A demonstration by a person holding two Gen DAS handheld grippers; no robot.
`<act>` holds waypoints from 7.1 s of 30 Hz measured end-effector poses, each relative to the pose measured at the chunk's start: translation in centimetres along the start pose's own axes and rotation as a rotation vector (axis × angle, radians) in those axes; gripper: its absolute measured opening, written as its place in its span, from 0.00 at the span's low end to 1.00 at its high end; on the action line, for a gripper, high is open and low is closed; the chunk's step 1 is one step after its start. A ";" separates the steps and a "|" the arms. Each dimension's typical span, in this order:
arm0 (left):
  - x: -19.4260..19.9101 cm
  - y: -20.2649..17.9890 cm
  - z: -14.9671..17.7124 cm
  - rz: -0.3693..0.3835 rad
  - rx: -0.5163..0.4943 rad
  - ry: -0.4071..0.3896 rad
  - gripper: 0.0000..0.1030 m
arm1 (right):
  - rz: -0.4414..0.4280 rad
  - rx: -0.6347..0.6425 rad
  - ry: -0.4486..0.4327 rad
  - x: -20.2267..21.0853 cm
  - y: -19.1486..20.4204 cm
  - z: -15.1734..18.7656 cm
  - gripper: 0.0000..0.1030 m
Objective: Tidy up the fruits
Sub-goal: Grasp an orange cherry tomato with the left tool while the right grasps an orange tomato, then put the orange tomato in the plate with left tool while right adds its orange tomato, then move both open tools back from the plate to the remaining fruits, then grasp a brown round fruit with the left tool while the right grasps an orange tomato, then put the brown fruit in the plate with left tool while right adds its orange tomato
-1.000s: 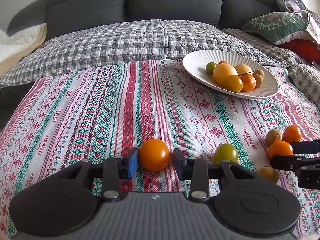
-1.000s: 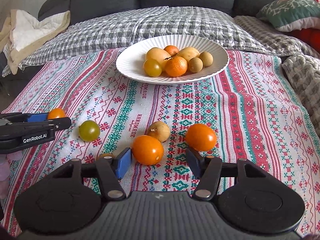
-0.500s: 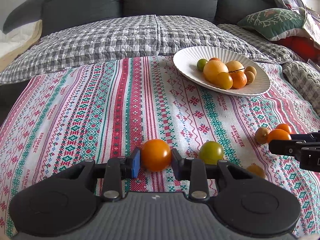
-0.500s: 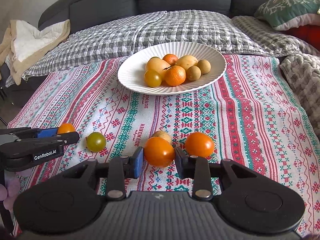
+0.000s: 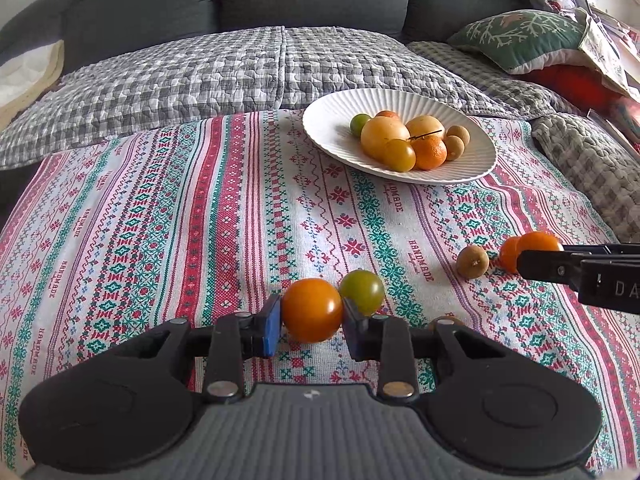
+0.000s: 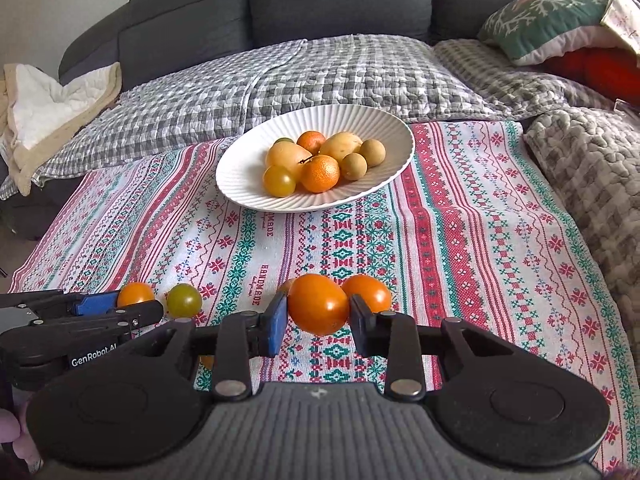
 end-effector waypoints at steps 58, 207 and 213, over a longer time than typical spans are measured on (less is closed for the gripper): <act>-6.7 -1.1 -11.4 0.076 -0.056 -0.150 0.20 | -0.188 0.000 -0.110 -4.0 -3.7 -8.4 0.29; 0.3 -4.1 -6.0 0.029 -0.062 -0.116 0.16 | -0.004 -0.139 0.022 -1.7 -2.6 -5.7 0.30; 0.3 -2.9 -7.3 0.008 0.008 -0.157 0.16 | -0.019 -0.177 -0.027 -0.6 -2.4 -7.1 0.30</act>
Point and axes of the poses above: each gripper's, at about its wrist camera, not at the fingertips, and x roughly against the way its jaws point, y to its left, z to its underside, the point moved 5 cm from there along -x, roughly the way its jaws point, and after that the axes turned 14 degrees about -x, right-handed, at the moved point
